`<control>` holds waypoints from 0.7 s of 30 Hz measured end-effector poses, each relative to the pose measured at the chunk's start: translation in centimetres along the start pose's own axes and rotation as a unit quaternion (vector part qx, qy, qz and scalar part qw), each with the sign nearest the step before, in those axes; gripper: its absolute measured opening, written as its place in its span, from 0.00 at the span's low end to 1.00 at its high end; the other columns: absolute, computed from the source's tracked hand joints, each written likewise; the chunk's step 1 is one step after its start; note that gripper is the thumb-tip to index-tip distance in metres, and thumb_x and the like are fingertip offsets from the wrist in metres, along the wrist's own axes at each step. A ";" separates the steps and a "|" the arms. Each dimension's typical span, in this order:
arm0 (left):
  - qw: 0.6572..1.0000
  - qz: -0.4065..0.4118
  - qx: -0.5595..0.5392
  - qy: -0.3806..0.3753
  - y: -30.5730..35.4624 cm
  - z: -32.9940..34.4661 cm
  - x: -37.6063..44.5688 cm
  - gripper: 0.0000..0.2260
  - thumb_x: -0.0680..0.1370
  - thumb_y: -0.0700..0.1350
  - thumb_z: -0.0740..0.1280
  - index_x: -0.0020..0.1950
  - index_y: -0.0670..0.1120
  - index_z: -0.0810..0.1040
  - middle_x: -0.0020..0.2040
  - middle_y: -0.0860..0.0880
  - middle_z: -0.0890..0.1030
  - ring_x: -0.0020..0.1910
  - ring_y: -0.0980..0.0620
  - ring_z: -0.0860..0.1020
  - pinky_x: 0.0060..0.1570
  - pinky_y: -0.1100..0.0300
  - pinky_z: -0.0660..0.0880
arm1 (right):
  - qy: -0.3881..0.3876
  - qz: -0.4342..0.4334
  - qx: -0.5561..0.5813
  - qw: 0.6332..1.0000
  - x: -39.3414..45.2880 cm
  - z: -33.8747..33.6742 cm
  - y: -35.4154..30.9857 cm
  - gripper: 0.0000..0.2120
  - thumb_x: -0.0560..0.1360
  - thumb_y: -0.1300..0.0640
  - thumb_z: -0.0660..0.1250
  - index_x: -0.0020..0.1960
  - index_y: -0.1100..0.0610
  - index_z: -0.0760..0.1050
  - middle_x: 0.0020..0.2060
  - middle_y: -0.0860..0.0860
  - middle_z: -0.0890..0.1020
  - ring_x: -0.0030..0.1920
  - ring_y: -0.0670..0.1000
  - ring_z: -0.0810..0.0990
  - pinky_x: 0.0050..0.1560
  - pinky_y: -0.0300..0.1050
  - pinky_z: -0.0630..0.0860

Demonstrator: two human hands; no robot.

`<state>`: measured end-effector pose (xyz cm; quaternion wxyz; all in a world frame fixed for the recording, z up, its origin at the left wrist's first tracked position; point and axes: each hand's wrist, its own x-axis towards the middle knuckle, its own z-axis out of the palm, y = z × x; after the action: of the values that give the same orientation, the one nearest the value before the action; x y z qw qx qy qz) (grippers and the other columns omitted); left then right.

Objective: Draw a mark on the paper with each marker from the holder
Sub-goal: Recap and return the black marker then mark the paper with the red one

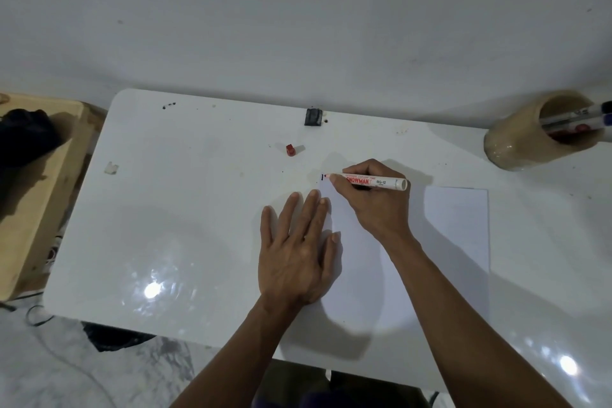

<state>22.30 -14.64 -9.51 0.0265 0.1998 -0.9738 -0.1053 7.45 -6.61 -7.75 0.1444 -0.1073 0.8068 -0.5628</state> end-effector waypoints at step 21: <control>1.000 -0.004 -0.004 -0.005 0.0 0.3 -0.2 0.26 0.82 0.59 0.55 0.79 0.50 0.64 0.80 0.50 0.63 0.81 0.47 0.56 0.77 0.36 0.54 | -0.029 0.021 -0.003 0.999 0.0 -0.4 -0.2 0.09 0.70 0.56 0.81 0.41 0.59 0.83 0.36 0.49 0.87 0.35 0.47 0.84 0.33 0.37 0.80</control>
<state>22.43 -14.57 -9.77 0.0224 0.2031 -0.9727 -0.1099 7.29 -6.34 -7.39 0.1795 -0.1069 0.8060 -0.5538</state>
